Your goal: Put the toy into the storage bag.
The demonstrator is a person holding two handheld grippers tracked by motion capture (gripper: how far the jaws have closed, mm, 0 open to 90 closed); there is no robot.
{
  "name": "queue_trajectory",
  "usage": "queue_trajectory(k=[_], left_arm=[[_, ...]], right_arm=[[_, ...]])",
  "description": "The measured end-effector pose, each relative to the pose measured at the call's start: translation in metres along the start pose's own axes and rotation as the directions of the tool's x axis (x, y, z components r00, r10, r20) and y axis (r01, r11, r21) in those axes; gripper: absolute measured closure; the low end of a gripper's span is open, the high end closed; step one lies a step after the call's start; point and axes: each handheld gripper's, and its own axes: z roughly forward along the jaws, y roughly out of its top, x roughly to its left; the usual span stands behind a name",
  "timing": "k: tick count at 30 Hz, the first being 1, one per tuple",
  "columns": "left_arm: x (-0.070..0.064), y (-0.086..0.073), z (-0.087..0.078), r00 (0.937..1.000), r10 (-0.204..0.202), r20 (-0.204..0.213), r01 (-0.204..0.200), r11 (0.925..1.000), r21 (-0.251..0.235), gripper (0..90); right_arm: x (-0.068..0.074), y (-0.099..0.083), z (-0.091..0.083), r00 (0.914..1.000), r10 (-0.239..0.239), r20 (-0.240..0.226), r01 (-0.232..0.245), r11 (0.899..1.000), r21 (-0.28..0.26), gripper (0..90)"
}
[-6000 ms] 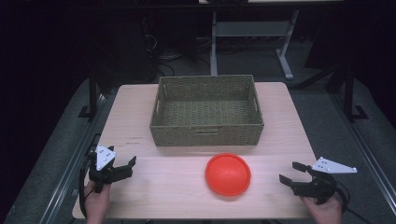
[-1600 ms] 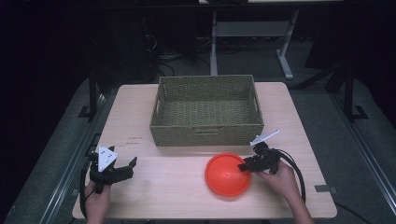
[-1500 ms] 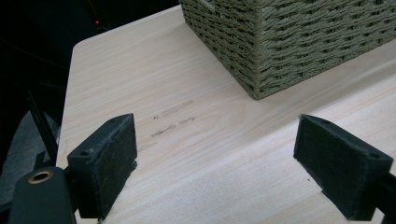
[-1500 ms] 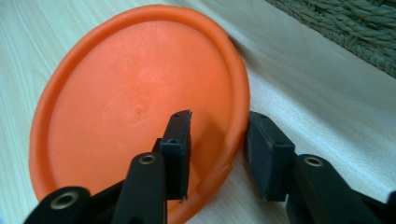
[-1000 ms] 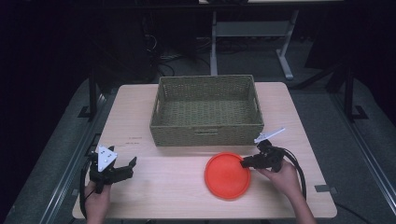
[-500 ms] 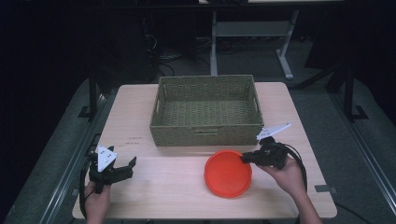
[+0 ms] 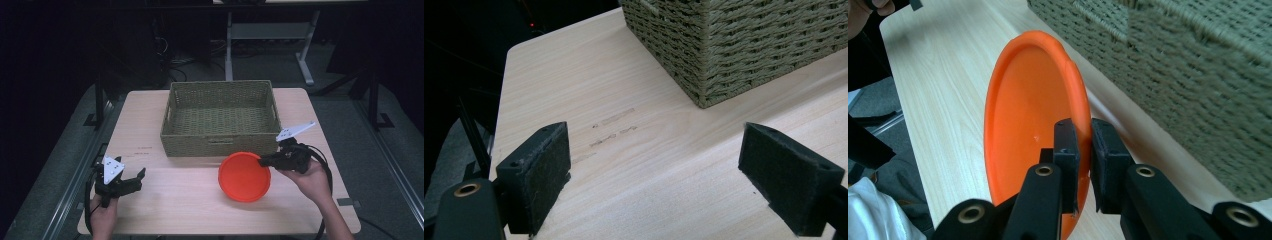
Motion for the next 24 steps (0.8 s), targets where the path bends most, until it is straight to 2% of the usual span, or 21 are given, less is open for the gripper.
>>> queue_trajectory(k=[13, 15, 24], left_arm=[[0.002, 0.000, -0.001, 1.0000, 0.006, -0.004, -0.006, 1.0000, 0.004, 12.9], [0.001, 0.000, -0.001, 1.0000, -0.002, -0.003, 0.002, 1.0000, 0.003, 12.9], [0.001, 0.000, -0.001, 1.0000, -0.006, -0.004, 0.006, 1.0000, -0.001, 12.8]], right_arm=[[0.005, 0.026, -0.014, 0.9996, -0.012, 0.025, 0.012, 1.000, 0.012, 82.1], [0.004, 0.030, -0.016, 0.9993, -0.026, 0.029, 0.026, 1.000, 0.008, 82.1], [0.005, 0.057, -0.029, 0.9980, -0.033, 0.053, 0.032, 0.999, 0.011, 82.1]])
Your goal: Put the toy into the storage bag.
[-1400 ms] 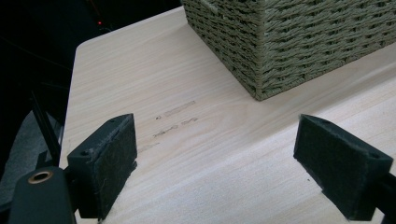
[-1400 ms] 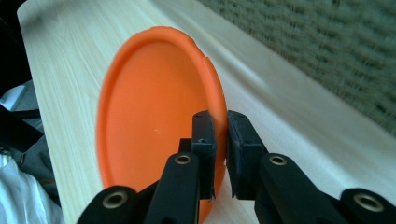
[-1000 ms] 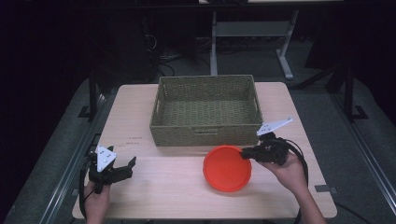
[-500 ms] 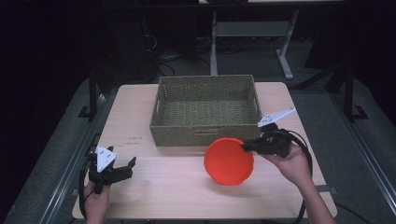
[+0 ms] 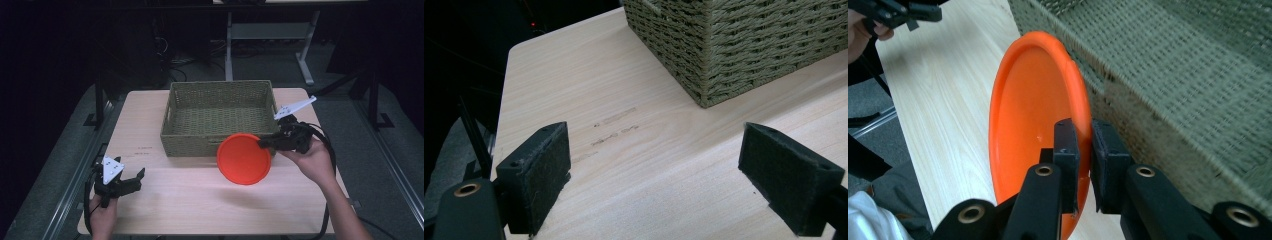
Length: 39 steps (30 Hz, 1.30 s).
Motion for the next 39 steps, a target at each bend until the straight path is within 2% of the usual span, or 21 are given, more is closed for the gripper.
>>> queue_trajectory(k=[4, 10, 15, 28, 39], left_arm=[[0.000, 0.000, 0.000, 0.9999, 0.015, 0.000, -0.015, 0.9999, 0.003, 12.9], [0.000, 0.000, 0.000, 1.0000, -0.001, -0.001, 0.001, 1.0000, -0.004, 12.9], [0.000, 0.000, 0.000, 1.0000, 0.005, -0.001, -0.005, 1.0000, -0.002, 12.8], [0.001, 0.000, -0.001, 1.0000, 0.003, -0.003, -0.003, 1.0000, -0.002, 12.8], [0.001, 0.000, -0.001, 1.0000, 0.005, -0.003, -0.005, 1.0000, 0.000, 12.8]], right_arm=[[0.000, 0.010, -0.005, 0.9998, -0.015, 0.011, 0.015, 1.000, -0.001, 82.1], [-0.001, 0.024, -0.011, 0.9995, -0.026, 0.019, 0.026, 1.000, 0.001, 82.1], [-0.002, 0.033, -0.013, 0.9987, -0.038, 0.033, 0.038, 0.999, 0.010, 82.1], [-0.008, 0.055, -0.023, 0.9986, -0.025, 0.047, 0.025, 1.000, 0.007, 82.1], [-0.019, 0.073, -0.023, 0.9978, -0.005, 0.066, 0.003, 1.000, 0.021, 82.1]])
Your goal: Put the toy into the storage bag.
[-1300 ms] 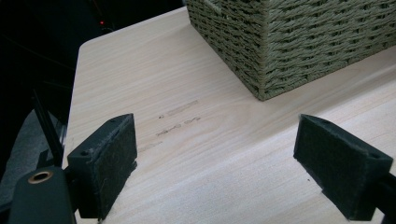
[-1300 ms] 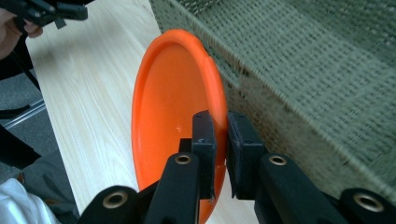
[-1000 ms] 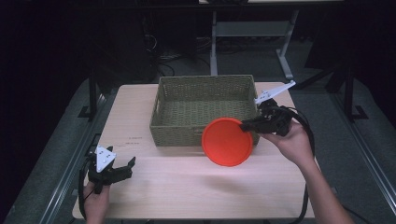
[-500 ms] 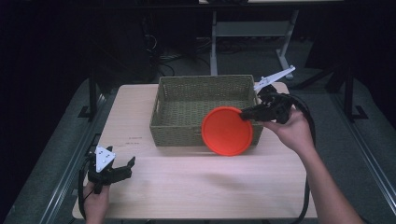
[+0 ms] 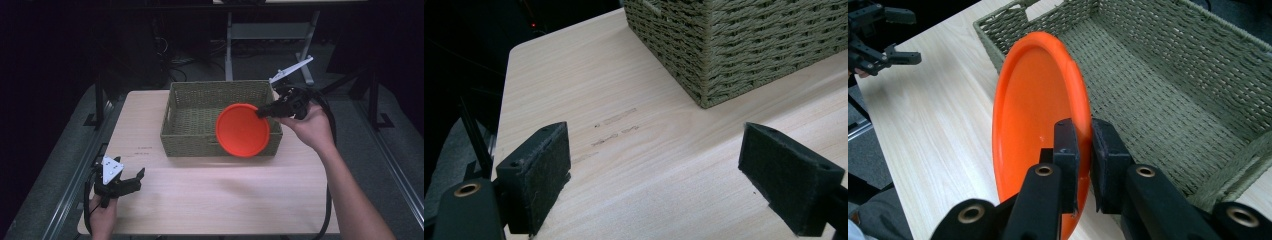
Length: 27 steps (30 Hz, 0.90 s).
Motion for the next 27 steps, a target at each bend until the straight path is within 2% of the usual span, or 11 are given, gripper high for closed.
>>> queue_trajectory(k=[12, 27], left_arm=[[0.000, 0.000, -0.001, 1.0000, -0.001, -0.002, 0.001, 1.0000, -0.003, 12.8], [0.000, 0.000, -0.001, 1.0000, 0.003, -0.002, -0.003, 1.0000, 0.001, 12.9]], right_arm=[[-0.005, 0.018, 0.000, 0.9995, -0.007, 0.029, 0.007, 1.000, 0.008, 82.1], [-0.012, 0.042, 0.001, 0.9980, 0.017, 0.061, -0.017, 1.000, 0.006, 82.1]])
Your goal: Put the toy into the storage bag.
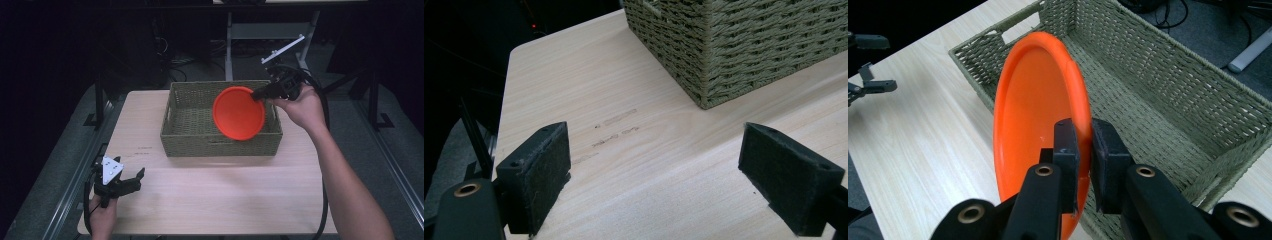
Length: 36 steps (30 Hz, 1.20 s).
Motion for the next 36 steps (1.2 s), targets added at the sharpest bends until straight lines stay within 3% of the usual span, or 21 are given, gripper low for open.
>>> queue_trajectory(k=[10, 20, 36], left_arm=[[0.000, 0.000, 0.000, 1.0000, 0.000, 0.001, 0.000, 1.0000, -0.003, 12.8], [-0.001, 0.000, 0.000, 1.0000, -0.003, 0.003, 0.003, 0.9999, -0.013, 12.8], [-0.001, 0.000, 0.000, 1.0000, -0.008, 0.004, 0.008, 0.9999, -0.013, 12.9]], right_arm=[[-0.009, 0.008, 0.011, 0.9993, 0.023, 0.030, -0.024, 1.000, 0.009, 82.1], [-0.022, 0.009, 0.019, 0.9961, 0.071, 0.052, -0.072, 0.997, 0.006, 82.1], [-0.035, 0.008, 0.032, 0.9908, 0.104, 0.086, -0.106, 0.994, 0.016, 82.1]])
